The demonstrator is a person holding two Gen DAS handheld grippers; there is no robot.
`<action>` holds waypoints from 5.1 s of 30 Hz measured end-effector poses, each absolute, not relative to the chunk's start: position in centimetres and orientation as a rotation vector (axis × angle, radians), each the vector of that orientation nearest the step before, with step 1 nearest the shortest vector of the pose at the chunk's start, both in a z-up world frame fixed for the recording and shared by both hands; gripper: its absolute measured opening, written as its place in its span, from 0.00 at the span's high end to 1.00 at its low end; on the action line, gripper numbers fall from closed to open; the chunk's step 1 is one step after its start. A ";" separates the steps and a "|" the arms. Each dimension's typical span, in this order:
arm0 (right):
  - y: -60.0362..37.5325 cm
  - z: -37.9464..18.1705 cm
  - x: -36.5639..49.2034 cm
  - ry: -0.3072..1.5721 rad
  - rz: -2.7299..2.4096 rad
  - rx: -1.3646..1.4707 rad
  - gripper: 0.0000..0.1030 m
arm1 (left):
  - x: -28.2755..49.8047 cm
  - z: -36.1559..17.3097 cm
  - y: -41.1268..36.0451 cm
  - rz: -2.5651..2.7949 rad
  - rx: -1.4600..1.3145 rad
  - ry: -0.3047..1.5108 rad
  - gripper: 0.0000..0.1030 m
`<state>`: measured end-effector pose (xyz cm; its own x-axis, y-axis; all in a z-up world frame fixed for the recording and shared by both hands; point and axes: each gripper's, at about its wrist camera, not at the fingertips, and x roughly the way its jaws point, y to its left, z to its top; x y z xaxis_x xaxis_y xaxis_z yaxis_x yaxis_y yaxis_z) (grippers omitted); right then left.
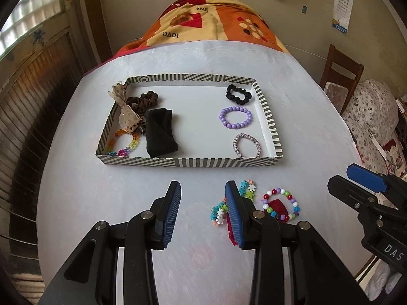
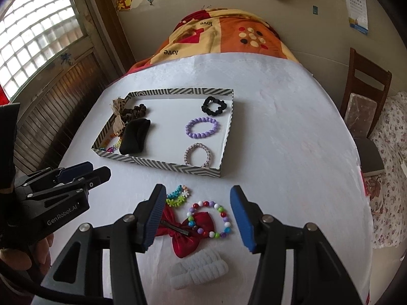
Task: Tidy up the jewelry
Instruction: 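Withdraw both open grippers from the tray toward the remaining jewelry, then grasp the flower bead bracelet with left gripper while right grasps the multicolour bead bracelet, then carry both bracelets into the tray while opening both grippers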
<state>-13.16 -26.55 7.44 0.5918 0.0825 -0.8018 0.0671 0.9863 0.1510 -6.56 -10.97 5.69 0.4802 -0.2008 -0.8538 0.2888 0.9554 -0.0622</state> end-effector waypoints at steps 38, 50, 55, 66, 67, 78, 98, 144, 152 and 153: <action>-28.7 5.4 -14.3 0.995 -0.027 0.211 0.44 | -4.9 3.1 -10.3 -0.395 -0.040 1.176 0.73; -30.3 -0.1 -13.4 1.129 -0.029 0.196 0.44 | -4.0 -1.3 -10.3 -0.393 -0.067 1.316 0.73; -30.8 -1.9 -11.9 1.153 -0.019 0.156 0.48 | -2.9 -2.2 -11.0 -0.388 -0.033 1.342 0.73; -29.5 -3.9 -9.7 1.193 0.051 0.068 0.52 | -1.6 -4.2 -13.9 -0.403 0.138 1.400 0.73; -29.4 -4.0 -9.6 1.195 0.056 0.067 0.52 | -1.6 -4.4 -14.0 -0.401 0.145 1.405 0.73; -28.6 -5.0 -8.6 1.197 0.092 0.040 0.57 | -0.6 -4.9 -14.2 -0.416 0.161 1.411 0.74; -28.6 3.6 -9.3 1.000 0.189 0.118 0.91 | -1.3 3.7 -11.1 -0.504 0.052 1.202 1.00; -21.9 4.8 9.7 1.009 0.318 -0.068 0.91 | 7.7 -0.2 -9.5 -0.272 0.012 1.229 1.00; -22.2 1.2 14.8 1.047 0.292 -0.059 0.91 | 8.6 -1.5 -8.4 -0.239 -0.005 1.242 1.00; -22.4 0.7 15.3 1.056 0.285 -0.057 0.91 | 8.7 -1.7 -8.4 -0.234 -0.004 1.242 1.00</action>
